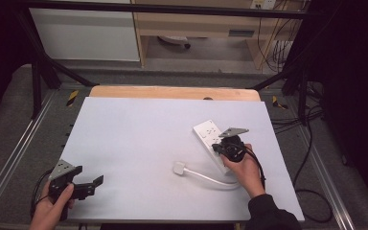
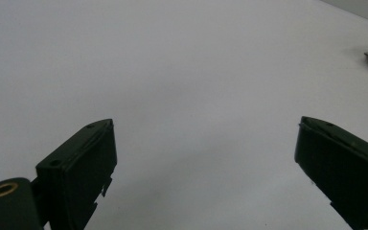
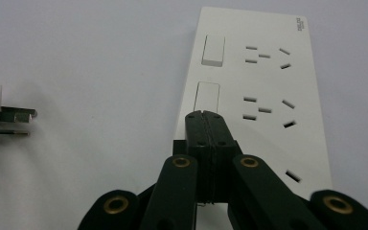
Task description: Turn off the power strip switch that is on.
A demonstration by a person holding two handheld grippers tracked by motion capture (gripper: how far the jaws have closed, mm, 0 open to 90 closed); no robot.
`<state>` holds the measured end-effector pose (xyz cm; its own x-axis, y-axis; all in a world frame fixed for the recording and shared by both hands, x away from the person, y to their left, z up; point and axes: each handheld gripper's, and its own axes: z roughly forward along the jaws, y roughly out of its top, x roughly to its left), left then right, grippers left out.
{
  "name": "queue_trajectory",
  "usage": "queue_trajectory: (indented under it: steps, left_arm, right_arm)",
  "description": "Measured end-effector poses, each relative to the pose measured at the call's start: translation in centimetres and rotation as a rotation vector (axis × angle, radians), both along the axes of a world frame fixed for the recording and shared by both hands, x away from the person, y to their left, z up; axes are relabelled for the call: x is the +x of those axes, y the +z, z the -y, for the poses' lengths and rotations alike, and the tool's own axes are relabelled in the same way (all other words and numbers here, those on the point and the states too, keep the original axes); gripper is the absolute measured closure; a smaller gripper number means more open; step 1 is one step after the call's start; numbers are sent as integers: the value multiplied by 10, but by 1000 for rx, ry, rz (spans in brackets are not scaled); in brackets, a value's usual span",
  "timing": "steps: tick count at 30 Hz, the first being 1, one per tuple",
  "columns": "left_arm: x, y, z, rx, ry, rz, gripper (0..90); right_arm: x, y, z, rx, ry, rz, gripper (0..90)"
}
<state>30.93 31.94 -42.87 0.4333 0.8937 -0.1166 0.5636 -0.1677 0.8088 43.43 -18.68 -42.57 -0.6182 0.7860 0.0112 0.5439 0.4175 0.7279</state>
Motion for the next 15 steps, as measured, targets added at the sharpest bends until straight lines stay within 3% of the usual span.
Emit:
queue_trajectory:
  steps: [15]
  left_arm:
    - [0,0,0,7,0,-4,72]
  right_arm:
    - [0,0,0,-1,-2,2,900]
